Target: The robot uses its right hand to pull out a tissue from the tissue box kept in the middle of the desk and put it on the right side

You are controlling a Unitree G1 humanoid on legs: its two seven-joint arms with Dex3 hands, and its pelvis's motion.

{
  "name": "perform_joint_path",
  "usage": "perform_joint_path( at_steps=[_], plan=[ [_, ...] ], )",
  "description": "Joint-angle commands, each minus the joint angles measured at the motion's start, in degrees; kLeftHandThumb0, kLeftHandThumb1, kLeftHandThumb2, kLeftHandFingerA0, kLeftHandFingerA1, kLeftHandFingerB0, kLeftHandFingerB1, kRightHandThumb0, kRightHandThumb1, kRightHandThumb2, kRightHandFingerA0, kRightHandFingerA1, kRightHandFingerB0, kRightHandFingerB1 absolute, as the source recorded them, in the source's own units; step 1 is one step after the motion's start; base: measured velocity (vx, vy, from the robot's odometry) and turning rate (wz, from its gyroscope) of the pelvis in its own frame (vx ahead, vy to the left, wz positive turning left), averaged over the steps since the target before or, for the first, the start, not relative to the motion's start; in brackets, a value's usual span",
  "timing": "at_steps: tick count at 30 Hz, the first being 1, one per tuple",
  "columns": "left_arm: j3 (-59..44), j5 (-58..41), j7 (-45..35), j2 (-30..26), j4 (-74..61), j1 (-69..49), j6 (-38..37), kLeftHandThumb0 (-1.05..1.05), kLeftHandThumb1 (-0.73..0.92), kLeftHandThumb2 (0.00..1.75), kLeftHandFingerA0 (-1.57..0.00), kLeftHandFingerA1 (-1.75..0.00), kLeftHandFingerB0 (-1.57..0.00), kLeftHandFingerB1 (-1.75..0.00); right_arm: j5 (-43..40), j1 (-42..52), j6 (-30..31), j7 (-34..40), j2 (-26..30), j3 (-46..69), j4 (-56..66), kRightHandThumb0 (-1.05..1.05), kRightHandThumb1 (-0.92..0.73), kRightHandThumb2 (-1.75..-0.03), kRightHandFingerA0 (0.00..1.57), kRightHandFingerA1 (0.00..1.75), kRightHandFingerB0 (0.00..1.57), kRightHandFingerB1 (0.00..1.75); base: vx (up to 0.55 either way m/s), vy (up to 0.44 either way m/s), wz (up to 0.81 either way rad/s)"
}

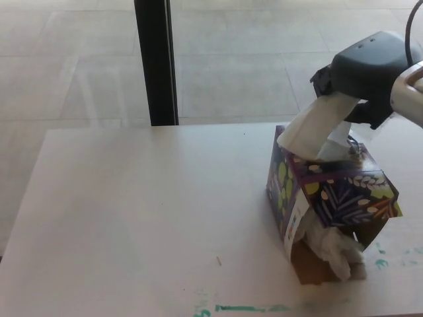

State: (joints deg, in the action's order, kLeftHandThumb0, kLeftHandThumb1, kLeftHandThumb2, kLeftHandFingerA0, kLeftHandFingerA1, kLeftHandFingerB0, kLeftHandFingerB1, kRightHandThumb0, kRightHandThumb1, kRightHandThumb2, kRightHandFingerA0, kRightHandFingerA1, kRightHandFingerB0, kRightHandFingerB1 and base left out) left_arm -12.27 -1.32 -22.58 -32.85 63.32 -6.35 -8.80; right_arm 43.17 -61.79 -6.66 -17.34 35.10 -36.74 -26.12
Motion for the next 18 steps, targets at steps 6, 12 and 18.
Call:
perform_joint_path(
  at_steps=[6,12,18],
  plan=[
    [0.1,-0.1,-0.5,-1.0,0.0,-0.7,-1.4,-0.68,0.89,0.67,-0.55,-0.50,-0.44,-0.40,2.0,8.4,-6.6,15.9,0.5,6.2,2.2,-0.22,-0.66,-0.79,0.87,1.75,0.72,1.37,0.00,0.000,0.00],
    [-0.2,-0.4,-0.7,-0.9,1.2,-0.3,-1.9,-0.72,0.89,0.67,-0.57,-0.50,-0.44,-0.39,-0.9,12.9,-5.5,20.8,-0.1,12.9,2.9,-0.17,-0.51,-1.09,0.93,1.75,0.79,1.52,0.00,0.000,0.00],
    [-0.5,-0.8,-0.9,-0.6,0.4,-1.1,-2.1,-0.72,0.90,0.67,-0.55,-0.49,-0.41,-0.39,-2.7,14.5,-2.2,29.9,-3.6,20.7,0.9,-0.21,-0.48,-1.25,0.92,1.75,0.75,1.53,0.00,0.000,0.00]
  ],
)
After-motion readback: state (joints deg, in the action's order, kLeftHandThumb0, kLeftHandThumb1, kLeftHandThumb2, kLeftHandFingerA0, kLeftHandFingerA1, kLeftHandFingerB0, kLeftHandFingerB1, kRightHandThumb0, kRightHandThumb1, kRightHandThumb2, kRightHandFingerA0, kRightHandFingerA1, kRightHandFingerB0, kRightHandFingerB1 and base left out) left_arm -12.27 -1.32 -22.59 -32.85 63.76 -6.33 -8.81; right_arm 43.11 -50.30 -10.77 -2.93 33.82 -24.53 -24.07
